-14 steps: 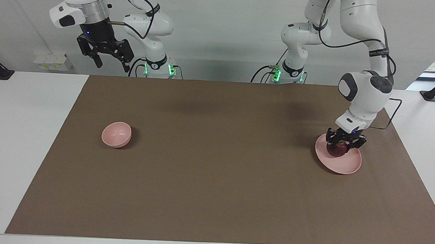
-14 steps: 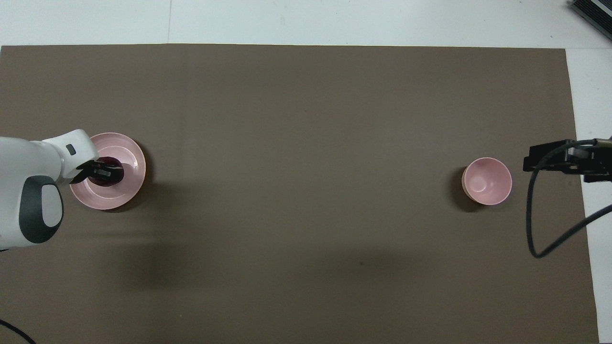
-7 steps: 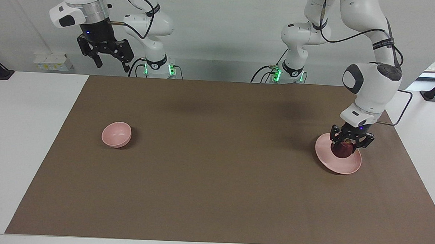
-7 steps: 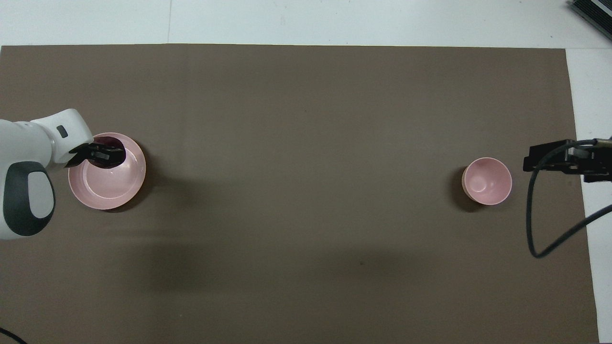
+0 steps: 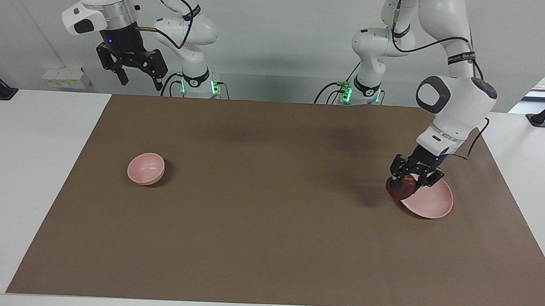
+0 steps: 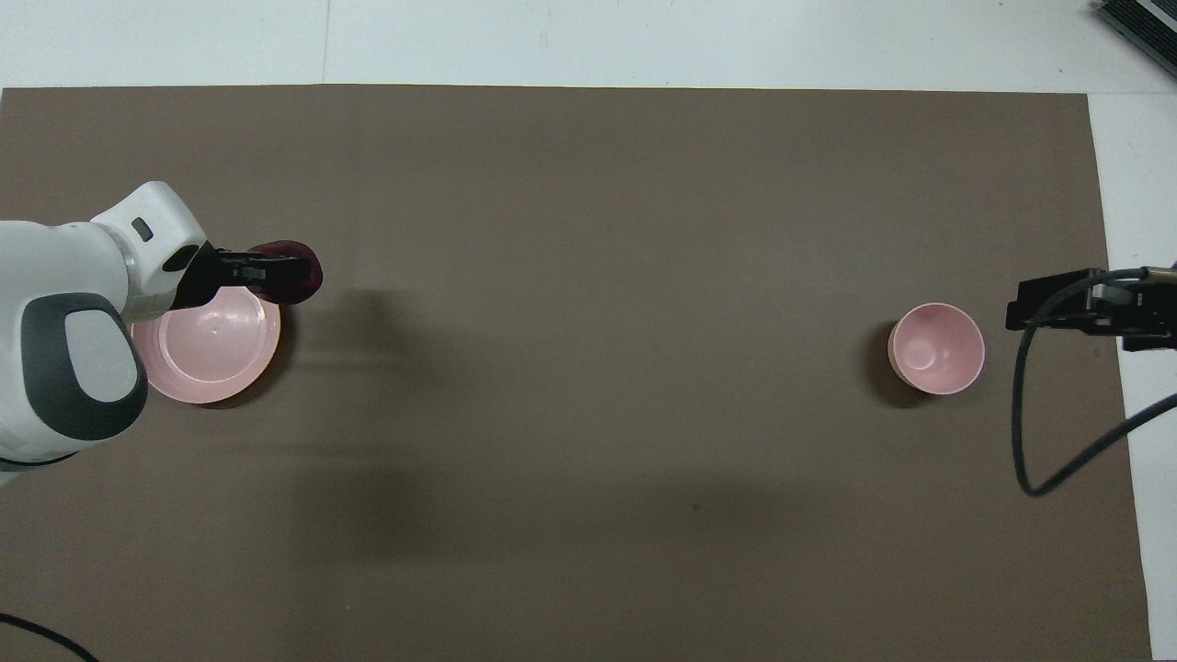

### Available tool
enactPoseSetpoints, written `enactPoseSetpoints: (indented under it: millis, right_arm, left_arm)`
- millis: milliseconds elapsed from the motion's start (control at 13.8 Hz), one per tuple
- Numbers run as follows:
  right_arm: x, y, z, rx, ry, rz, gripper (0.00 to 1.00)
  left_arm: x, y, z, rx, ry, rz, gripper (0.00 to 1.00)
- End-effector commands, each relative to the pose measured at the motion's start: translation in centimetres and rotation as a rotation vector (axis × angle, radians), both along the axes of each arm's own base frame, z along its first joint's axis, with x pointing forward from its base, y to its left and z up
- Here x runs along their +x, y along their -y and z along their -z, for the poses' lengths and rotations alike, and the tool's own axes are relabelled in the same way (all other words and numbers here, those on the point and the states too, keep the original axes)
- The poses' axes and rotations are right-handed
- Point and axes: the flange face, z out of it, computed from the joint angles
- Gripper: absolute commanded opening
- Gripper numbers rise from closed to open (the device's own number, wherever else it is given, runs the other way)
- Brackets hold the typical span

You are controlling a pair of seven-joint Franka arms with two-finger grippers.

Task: Move apple from plate to bowl
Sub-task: 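Lift the apple with the left gripper while the right gripper reaches in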

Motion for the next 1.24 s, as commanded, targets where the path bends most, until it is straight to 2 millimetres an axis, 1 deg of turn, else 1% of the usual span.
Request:
enactPoseSetpoints:
  millis: [0,145,363,436,509,581,654,726,799,944,1162]
  right_arm:
    - [0.0,0.3,-0.2,-0.002,-0.010,-0.012,1.00]
    - [0.0,0.3,-0.2,-0.002,-0.010,-0.014,1.00]
    - [0.0,0.3,-0.2,-0.002,-0.010,-0.012,1.00]
    - [0.0,0.3,-0.2,-0.002,-0.010,-0.012,1.00]
    - [0.0,0.3,-0.2,-0.002,-0.009,-0.012,1.00]
    - [0.0,0.3,-0.2,-0.002,-0.010,-0.012,1.00]
    - [0.0,0.3,-0.2,-0.002,-0.009,-0.012,1.00]
    - [0.0,0.3,-0.3,-0.002,-0.009,-0.014,1.00]
    - [0.0,0.3,-0.2,-0.002,-0.010,-0.012,1.00]
    - [0.0,0.3,-0.2,-0.002,-0.010,-0.014,1.00]
    - [0.0,0.3,-0.2,-0.002,-0.010,-0.012,1.00]
  left_arm:
    - [0.7,2.3,-1.1,-0.168,0.003,-0.063,0.00]
    - [0.7,4.6,-1.2,-0.283,-0.013,-0.096,0.00]
    - [0.5,7.4,-1.8,-0.420,-0.031,-0.129,0.00]
    - [0.5,8.9,-2.6,-0.467,-0.029,-0.127,0.00]
    - [0.2,10.6,-2.6,-0.496,-0.042,-0.114,0.00]
    - [0.0,11.5,-2.7,-0.514,-0.048,-0.109,0.00]
    - [-0.2,11.7,-3.2,-0.529,-0.044,-0.111,0.00]
    - [-0.6,11.7,-4.5,-0.552,-0.030,-0.116,0.00]
    - [-0.6,11.7,-4.9,-0.562,-0.026,-0.119,0.00]
    - [-0.8,12.4,-4.8,-0.572,-0.031,-0.116,0.00]
    - [-0.9,12.3,-5.4,-0.600,-0.027,-0.131,0.00]
